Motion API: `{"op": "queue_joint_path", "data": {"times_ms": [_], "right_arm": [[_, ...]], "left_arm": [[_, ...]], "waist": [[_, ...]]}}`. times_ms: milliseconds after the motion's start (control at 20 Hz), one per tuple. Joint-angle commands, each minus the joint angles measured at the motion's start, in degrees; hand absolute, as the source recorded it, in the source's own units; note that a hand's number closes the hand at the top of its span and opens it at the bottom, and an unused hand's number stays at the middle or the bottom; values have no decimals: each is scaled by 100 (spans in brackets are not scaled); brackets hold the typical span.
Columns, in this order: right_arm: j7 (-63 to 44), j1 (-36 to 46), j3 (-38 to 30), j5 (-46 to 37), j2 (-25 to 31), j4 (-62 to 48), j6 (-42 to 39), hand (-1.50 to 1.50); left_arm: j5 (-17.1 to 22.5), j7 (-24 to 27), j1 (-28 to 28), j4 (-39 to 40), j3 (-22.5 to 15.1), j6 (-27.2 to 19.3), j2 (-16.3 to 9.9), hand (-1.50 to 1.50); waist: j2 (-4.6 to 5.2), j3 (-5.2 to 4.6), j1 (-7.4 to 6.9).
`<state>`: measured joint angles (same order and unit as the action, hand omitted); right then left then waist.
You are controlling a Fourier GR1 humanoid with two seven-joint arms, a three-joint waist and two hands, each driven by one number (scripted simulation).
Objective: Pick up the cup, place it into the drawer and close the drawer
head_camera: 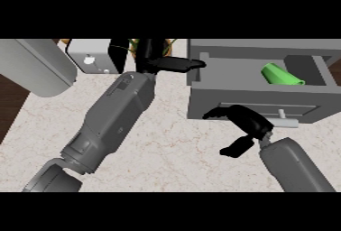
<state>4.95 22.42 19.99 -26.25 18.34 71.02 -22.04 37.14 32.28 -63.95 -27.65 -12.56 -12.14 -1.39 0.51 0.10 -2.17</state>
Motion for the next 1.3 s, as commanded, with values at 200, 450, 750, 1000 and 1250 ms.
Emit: {"op": "queue_joint_path", "data": {"times_ms": [200,450,750,1000,1250], "right_arm": [[1215,1163,-437,-489,-301,-2704,982,150],[1540,2129,-1122,-245,-145,-3594,1203,150],[1725,2905,-1783,66,368,-4241,1285,150],[1482,3162,-2083,334,523,-4283,1200,150],[1527,3179,-2152,472,737,-4135,938,150]], "left_arm": [[7,-202,629,-700,-46,289,-411,-150],[114,-309,938,-925,20,582,-643,-150],[101,-295,1374,-1240,-53,825,-852,-150],[116,-369,1427,-1343,-74,1077,-1004,-150],[72,-430,1530,-1438,-175,1173,-1017,-150]], "waist": [[21,13,-379],[87,15,-502],[130,19,-725],[196,15,-854],[225,15,-931]]}}
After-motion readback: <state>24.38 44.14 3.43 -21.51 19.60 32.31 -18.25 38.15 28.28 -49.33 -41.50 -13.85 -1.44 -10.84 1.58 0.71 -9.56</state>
